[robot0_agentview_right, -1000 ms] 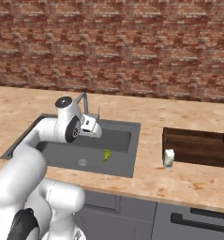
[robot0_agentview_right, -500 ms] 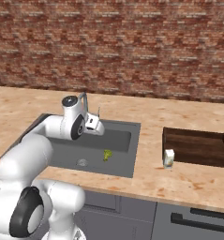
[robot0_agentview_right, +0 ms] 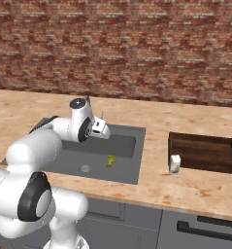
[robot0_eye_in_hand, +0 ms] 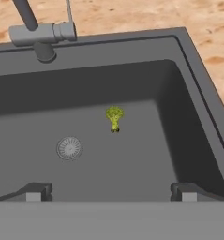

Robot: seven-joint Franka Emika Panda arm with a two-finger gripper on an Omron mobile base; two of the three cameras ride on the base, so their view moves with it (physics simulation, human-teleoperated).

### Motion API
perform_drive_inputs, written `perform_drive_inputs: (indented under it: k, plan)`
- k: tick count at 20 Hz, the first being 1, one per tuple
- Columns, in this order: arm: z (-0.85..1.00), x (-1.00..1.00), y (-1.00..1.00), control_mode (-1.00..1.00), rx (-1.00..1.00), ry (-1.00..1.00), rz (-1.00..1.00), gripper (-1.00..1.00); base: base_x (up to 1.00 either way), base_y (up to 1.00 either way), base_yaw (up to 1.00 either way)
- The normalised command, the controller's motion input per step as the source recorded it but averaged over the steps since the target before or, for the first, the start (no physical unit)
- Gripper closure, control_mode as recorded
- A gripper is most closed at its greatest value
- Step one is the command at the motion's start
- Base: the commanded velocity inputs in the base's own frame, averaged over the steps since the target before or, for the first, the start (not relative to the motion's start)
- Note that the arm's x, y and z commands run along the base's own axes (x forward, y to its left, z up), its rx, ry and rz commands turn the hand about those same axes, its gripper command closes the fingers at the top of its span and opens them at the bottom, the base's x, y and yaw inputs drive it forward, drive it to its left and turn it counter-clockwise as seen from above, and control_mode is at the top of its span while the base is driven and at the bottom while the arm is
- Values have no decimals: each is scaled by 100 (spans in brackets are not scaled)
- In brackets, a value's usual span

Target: Pick up all produce items and place them in the sink. Turn on the sink faucet to wash them. Then turn the sink off and put them in the tray.

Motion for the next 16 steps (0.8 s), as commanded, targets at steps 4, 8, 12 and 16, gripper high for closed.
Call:
perform_drive_inputs:
  k: [4,8,12,16]
  plan:
    - [-20,14,0,-100,0,3,-3,-100,0,0,0]
    - [-16,14,0,-100,0,4,-3,-100,0,0,0]
    - [-18,13,-3,-100,0,2,-3,-100,0,0,0]
    - [-15,19,-5,-100,2,0,-2,-100,0,0,0]
